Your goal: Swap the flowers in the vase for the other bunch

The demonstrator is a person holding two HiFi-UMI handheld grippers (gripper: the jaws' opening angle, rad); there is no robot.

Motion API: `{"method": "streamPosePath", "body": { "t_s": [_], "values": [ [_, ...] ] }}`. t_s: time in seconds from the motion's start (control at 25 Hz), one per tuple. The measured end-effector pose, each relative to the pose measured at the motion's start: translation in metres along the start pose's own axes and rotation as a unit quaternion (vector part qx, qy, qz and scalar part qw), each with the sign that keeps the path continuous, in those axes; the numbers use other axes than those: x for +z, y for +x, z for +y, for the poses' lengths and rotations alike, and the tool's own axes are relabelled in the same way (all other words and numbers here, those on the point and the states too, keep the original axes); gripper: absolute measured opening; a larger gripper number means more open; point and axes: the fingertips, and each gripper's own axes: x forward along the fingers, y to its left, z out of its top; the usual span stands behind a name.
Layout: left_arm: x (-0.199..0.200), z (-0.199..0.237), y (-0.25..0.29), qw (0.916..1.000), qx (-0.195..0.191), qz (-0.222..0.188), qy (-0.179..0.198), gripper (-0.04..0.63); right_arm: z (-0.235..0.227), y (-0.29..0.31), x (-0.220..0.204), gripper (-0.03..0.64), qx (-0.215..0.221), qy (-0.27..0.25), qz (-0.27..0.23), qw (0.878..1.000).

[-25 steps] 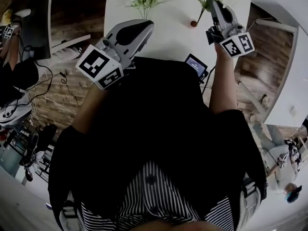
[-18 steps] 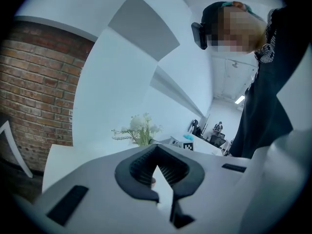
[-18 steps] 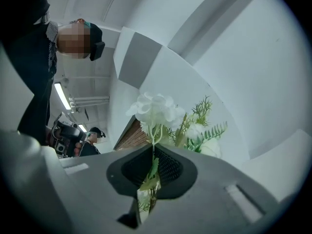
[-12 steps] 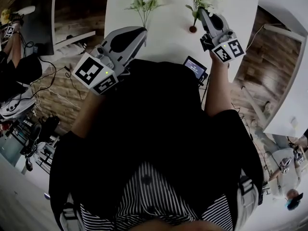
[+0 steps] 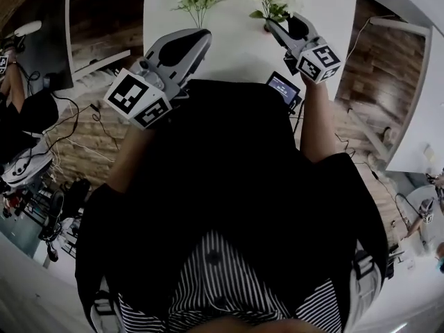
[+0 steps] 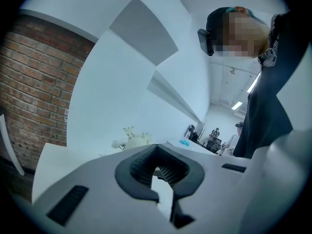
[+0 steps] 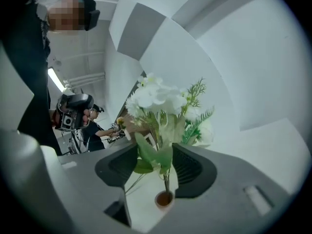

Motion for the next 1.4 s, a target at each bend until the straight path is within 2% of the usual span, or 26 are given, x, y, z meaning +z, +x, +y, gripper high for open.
{"method": "streamPosePath", "body": {
  "t_s": [0.08,0.2,0.44,0.56,0.64,0.8,0.88,0.92,1.08,1.24,1.4],
  "values": [
    [0.006,-0.006,-0.001,0.9999,-0.008,-0.009,0.009,0.006,0.003,0.000,-0.003,0.249,-0.011,-0.009,0.030,0.999],
    [0.009,-0.016,-0.005,0.9994,-0.021,-0.015,0.022,0.006,0.014,-0.008,-0.006,0.266,-0.021,-0.025,0.056,0.998],
    [0.014,-0.037,-0.013,0.9979,-0.047,-0.027,0.035,0.006,0.041,-0.038,0.020,0.264,-0.032,-0.022,0.030,0.999],
    [0.016,-0.041,-0.013,0.9967,-0.063,-0.033,0.039,0.006,0.061,-0.045,0.042,0.241,-0.029,-0.039,0.020,0.999],
    [0.016,-0.047,-0.012,0.9959,-0.073,-0.039,0.037,0.006,0.079,-0.051,0.057,0.202,-0.023,-0.055,0.012,0.998],
    [0.013,-0.071,-0.011,0.9939,-0.090,-0.048,0.042,0.006,0.125,-0.073,0.085,0.094,0.003,-0.085,-0.010,0.996],
    [0.009,-0.082,-0.011,0.9934,-0.095,-0.048,0.044,0.006,0.146,-0.085,0.093,0.017,0.022,-0.107,-0.013,0.994],
    [0.006,-0.086,-0.011,0.9931,-0.098,-0.047,0.044,0.006,0.155,-0.090,0.097,0.003,0.029,-0.116,-0.014,0.993],
    [0.008,-0.095,-0.011,0.9922,-0.101,-0.047,0.055,0.006,0.174,-0.101,0.111,0.002,0.036,-0.133,-0.025,0.990],
    [0.008,-0.099,-0.012,0.9910,-0.098,-0.040,0.082,0.006,0.175,-0.104,0.102,0.002,-0.006,-0.169,0.004,0.986],
    [0.008,-0.099,-0.015,0.9916,-0.096,-0.039,0.077,0.006,0.172,-0.114,0.103,0.002,0.000,-0.142,-0.008,0.990]
  ]
}}
